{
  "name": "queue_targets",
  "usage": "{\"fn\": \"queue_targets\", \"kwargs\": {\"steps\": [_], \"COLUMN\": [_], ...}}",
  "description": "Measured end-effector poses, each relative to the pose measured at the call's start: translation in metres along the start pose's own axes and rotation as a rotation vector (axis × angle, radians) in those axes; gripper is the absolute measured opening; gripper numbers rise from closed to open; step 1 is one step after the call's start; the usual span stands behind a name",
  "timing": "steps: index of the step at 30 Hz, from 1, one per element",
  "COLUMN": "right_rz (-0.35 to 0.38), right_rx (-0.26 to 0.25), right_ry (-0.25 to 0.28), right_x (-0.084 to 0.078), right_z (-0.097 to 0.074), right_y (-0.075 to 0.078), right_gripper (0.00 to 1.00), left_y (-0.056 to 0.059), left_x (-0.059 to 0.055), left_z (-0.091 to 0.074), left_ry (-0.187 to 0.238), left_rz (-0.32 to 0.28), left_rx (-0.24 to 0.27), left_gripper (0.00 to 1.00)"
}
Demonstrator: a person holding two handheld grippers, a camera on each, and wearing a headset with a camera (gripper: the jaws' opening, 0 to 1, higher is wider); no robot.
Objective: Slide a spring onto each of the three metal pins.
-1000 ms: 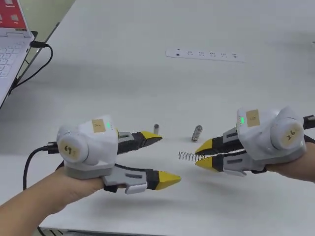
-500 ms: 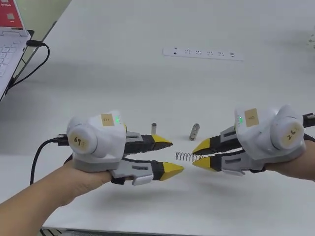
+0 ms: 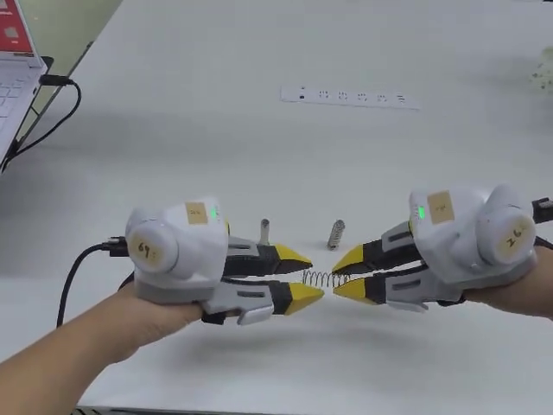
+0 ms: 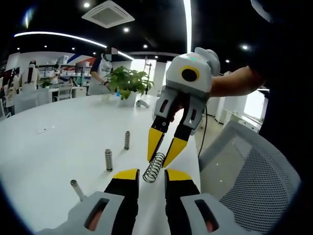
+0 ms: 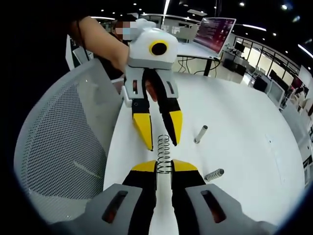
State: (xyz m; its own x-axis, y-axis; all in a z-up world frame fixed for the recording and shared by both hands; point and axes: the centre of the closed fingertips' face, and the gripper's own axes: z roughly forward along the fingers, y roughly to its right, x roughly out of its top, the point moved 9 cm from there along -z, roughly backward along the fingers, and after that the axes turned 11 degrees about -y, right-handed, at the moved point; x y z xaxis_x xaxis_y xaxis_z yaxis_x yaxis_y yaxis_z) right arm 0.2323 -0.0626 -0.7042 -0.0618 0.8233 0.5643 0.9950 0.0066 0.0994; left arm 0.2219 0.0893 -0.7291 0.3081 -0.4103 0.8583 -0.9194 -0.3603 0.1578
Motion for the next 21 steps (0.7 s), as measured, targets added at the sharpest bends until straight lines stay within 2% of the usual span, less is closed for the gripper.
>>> {"fn": "queue_targets", "kwargs": {"steps": [13, 21], "right_rz": [-0.005, -0.003], "right_rx": [0.009, 0.013], "right_ry": [0.019, 0.022], "right_x": [0.0034, 0.0024], "right_z": [-0.0025, -0.0045], "right_y": [-0.0005, -0.0015], "right_gripper": [0.08, 0.08], "left_y": [0.0009, 0.0029], "left_x": [0.0005, 0.0023], "left_z": [0.0009, 0.0012], "left_ry": [-0.002, -0.004], "left_rz": [0.006, 0.021], "left_rx": [-0.013, -0.020], "left_gripper": [0.06, 0.05]}}
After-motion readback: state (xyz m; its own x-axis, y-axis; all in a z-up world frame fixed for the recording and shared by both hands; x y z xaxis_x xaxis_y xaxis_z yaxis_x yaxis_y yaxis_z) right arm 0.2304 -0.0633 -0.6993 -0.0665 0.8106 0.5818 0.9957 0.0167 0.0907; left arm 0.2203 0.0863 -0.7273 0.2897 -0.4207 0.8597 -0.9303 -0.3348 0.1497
